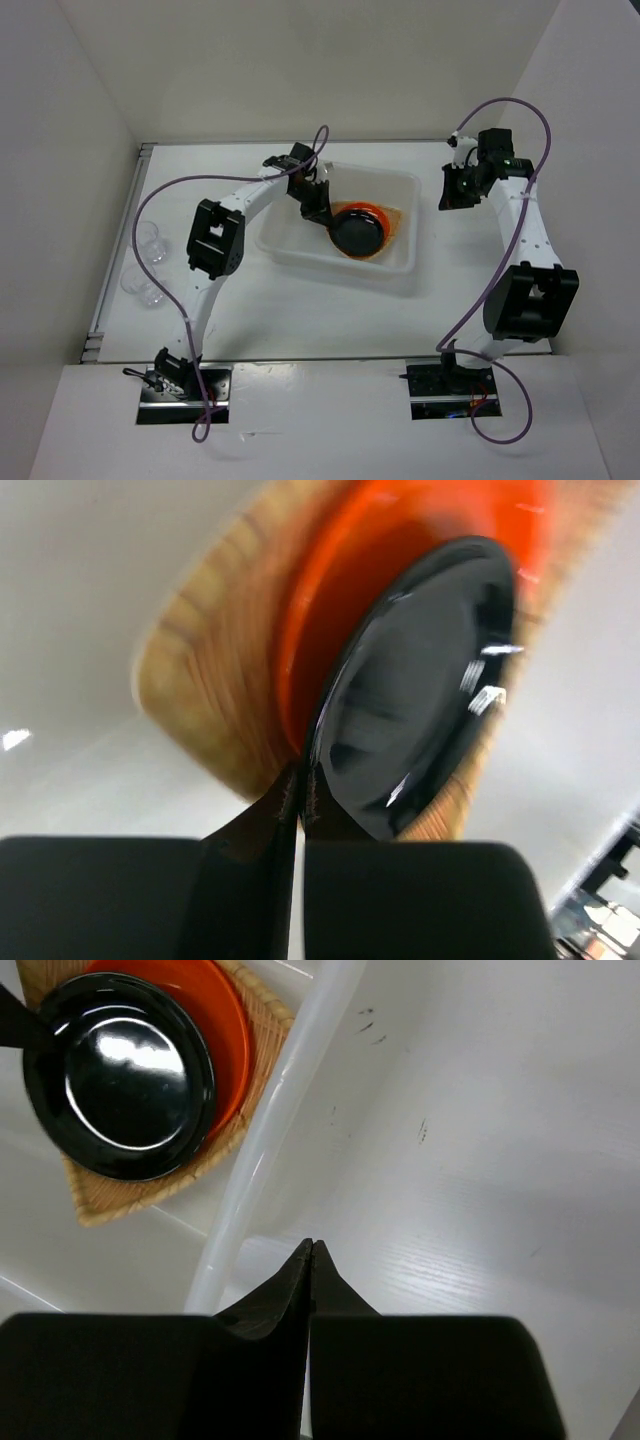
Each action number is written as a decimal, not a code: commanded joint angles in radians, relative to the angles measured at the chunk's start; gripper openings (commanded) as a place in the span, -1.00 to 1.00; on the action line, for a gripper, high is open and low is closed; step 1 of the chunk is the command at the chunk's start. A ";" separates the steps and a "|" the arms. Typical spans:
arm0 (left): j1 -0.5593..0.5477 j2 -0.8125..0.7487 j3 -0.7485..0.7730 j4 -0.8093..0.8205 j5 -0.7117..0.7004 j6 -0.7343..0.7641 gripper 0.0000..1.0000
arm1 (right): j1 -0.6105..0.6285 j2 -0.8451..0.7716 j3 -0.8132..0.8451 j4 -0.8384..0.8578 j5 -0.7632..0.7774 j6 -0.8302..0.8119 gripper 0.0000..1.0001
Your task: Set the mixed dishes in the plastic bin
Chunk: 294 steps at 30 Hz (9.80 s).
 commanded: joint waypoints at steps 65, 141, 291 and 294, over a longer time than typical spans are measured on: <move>0.714 -0.493 -0.424 -0.180 -0.744 -0.070 0.68 | -0.003 -0.049 -0.268 0.107 -0.083 0.026 0.18; 0.029 0.069 0.335 -0.077 -0.577 0.154 -0.51 | -0.003 0.000 -0.277 0.107 -0.023 0.017 0.18; 0.111 -0.489 0.012 -0.108 -0.979 0.068 0.35 | -0.003 0.049 0.045 0.047 0.125 -0.055 -1.00; 0.229 -0.499 -0.071 -0.157 -0.968 0.018 -0.01 | 0.011 0.088 0.193 0.056 0.125 -0.090 -1.00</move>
